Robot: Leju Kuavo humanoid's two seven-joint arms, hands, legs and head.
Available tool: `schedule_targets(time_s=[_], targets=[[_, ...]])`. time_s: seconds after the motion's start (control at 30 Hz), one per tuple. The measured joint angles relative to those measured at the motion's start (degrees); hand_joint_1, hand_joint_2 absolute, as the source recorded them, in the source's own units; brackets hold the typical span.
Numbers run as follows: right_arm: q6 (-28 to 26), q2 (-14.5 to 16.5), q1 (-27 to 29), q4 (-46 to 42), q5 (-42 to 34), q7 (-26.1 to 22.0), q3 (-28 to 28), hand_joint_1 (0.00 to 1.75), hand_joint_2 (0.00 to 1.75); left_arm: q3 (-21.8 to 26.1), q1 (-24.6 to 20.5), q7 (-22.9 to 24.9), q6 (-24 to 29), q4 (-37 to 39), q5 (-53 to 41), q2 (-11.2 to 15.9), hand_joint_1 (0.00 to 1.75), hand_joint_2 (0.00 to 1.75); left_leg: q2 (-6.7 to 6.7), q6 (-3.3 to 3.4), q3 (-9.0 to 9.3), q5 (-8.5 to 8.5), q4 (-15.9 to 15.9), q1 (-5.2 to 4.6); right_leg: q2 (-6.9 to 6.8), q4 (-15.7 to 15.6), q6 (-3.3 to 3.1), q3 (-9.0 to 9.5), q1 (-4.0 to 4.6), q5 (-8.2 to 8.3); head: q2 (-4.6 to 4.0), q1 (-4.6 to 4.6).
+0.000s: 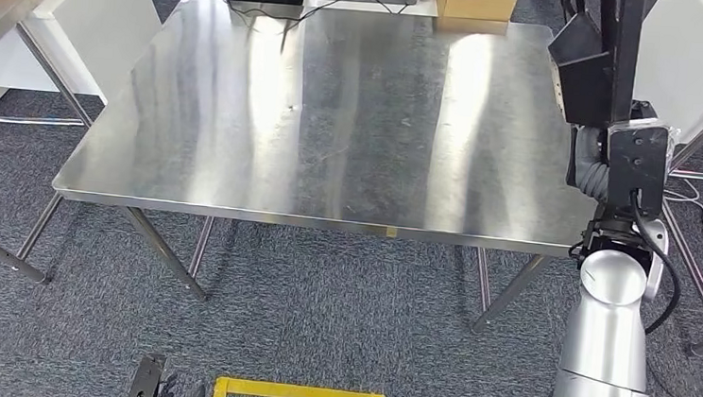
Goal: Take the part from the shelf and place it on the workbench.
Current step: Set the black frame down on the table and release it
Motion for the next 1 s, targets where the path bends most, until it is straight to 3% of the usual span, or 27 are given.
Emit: schedule_targets(time_s=[0.33,0.43,0.5,0.57,0.63,0.67,0.73,0.77,0.8,0.83,0.9,0.97,1.0], targets=[[-0.4,0.0,-0.1,0.7,-0.7,-0.5,0.0,1.75,1.75,-0.5,0.0,0.2,0.5,0.0,-2.3,0.5,0.00,1.75,0.37,0.19,0.14,-0.38,-0.5,-0.22,0.27,0.0,0.03,0.13,-0.19,0.18,-0.01,0.00],[-0.6,-0.1,-0.1,0.6,-0.8,-0.6,0.0,1.75,1.75,-0.8,0.0,0.6,0.5,0.0,-2.8,0.6,0.00,1.75,0.40,0.87,1.57,-0.49,-2.3,-0.26,0.14,1.0,0.87,0.14,0.18,0.94,0.00,0.04],[-0.7,-0.2,-0.3,0.7,-0.9,-0.7,0.0,1.75,1.75,-0.8,-0.1,0.9,0.4,0.0,-2.9,0.6,0.00,1.75,0.52,1.09,2.96,-0.44,-3.1,0.09,-0.02,3.9,0.96,-1.28,0.25,-0.67,0.00,0.14],[-0.7,-0.3,-0.3,0.7,-1.0,-0.7,0.0,1.75,1.75,-0.8,-0.1,1.1,0.3,0.0,-2.8,0.6,0.00,1.75,0.68,1.03,3.22,-0.47,-3.1,0.34,-0.06,10.5,0.85,-4.63,0.22,-3.48,-0.01,0.19],[-0.8,-0.5,0.1,0.8,-1.1,-0.7,0.0,1.75,1.75,-0.8,0.1,1.3,0.1,0.0,-2.8,0.5,0.00,1.75,0.68,0.63,3.46,-0.75,-3.0,0.56,-0.08,14.7,1.38,-7.42,-0.08,-4.70,-0.01,0.17],[-0.8,-0.6,0.2,0.8,-1.1,-0.7,0.0,1.75,1.75,-0.8,0.2,1.3,0.0,0.0,-2.8,0.4,0.00,1.75,0.64,0.27,3.67,-1.01,-2.9,0.77,-0.09,13.9,2.12,-7.41,-0.36,-3.93,-0.01,0.19],[-0.8,-0.6,0.4,0.8,-1.1,-0.7,0.0,1.75,1.75,-0.8,0.2,1.3,0.0,0.0,-2.8,0.3,0.00,1.75,0.50,-0.82,4.18,-1.95,-2.2,1.33,-0.05,6.9,3.90,-4.66,-1.09,-0.43,-0.01,0.18],[-0.8,-0.7,0.4,0.9,-1.1,-0.7,0.0,1.75,1.75,-0.8,0.2,1.4,0.0,0.0,-2.8,0.4,0.00,1.75,0.42,-1.45,4.30,-2.53,-1.7,1.55,0.12,3.5,4.25,-3.30,-1.22,0.45,-0.01,0.30],[-0.8,-0.7,0.4,1.0,-1.2,-0.7,0.0,1.75,1.75,-0.8,0.2,1.4,-0.1,0.0,-2.8,0.4,0.00,1.75,0.35,-2.05,4.19,-3.11,-1.2,1.61,0.19,1.2,3.82,-2.17,-1.12,0.78,-0.01,0.39],[-0.8,-0.7,0.5,1.0,-1.2,-0.7,0.0,1.75,1.75,-0.8,0.2,1.4,-0.1,0.0,-2.7,0.5,0.00,1.75,0.33,-2.50,4.05,-3.64,-0.8,1.58,0.28,0.4,2.90,-1.73,-1.04,0.52,-0.01,0.32],[-0.8,-0.7,0.7,1.1,-1.4,-0.7,0.0,1.75,1.75,-0.8,0.2,1.4,-0.3,0.0,-2.5,0.5,0.00,1.75,0.34,-2.96,3.97,-4.23,-0.4,1.56,0.19,0.6,0.56,-1.30,-0.90,-0.05,-0.01,0.00],[-0.9,-0.6,0.7,1.1,-1.4,-0.7,-0.1,1.75,1.75,-0.8,0.2,1.4,-0.4,0.0,-2.3,0.5,0.00,1.75,1.30,-3.26,2.99,-4.01,1.8,1.66,0.15,0.5,-0.63,-0.47,-1.02,-0.43,-0.01,-0.27],[-0.9,-0.5,0.6,1.1,-1.5,-0.7,-0.1,1.75,1.75,-0.8,0.1,1.4,-0.4,0.0,-2.3,0.6,0.00,1.75,2.01,-3.43,1.33,-3.93,4.5,1.68,0.14,0.5,-1.05,0.12,-0.98,-0.74,-0.01,-0.30]])
